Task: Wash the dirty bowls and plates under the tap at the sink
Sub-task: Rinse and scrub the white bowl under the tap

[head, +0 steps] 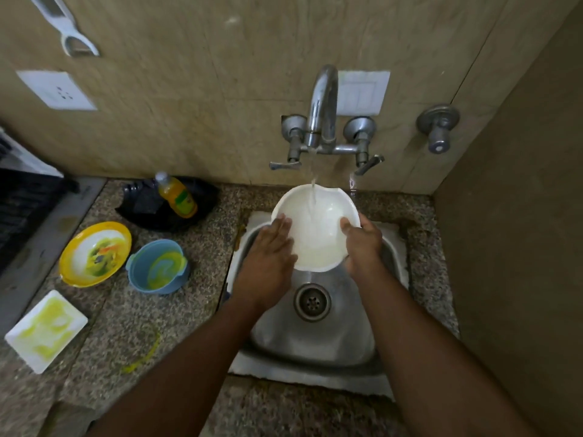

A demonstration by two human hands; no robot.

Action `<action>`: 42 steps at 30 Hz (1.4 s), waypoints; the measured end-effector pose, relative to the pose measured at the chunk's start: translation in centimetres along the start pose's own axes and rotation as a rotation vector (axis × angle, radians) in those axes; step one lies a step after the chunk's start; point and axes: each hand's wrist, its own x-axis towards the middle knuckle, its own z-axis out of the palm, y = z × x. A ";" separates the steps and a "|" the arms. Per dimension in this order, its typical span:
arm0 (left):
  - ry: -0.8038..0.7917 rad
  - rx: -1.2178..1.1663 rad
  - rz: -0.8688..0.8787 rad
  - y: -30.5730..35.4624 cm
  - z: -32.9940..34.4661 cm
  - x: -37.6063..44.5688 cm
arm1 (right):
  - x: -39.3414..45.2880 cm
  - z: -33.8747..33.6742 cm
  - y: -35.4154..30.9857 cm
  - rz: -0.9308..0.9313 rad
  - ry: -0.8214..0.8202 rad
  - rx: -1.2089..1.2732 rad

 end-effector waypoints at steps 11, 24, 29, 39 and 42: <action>0.214 -0.780 -0.887 3.4 -3.6 4.5 | 0.0 2.3 2.3 0.029 -0.078 -0.324; 0.097 -0.558 -0.838 5.4 -4.1 3.0 | -0.6 0.0 2.4 -0.005 0.019 -1.284; 0.135 -0.579 -0.915 4.1 -5.1 3.2 | -0.8 0.0 3.5 -0.088 -0.335 -0.926; 0.085 -0.580 -0.904 4.5 -4.1 2.8 | -0.2 -0.4 2.5 0.158 -0.143 -0.818; -0.012 -0.568 -0.893 3.1 -3.9 3.1 | -1.0 -2.1 1.4 0.386 -0.293 -0.396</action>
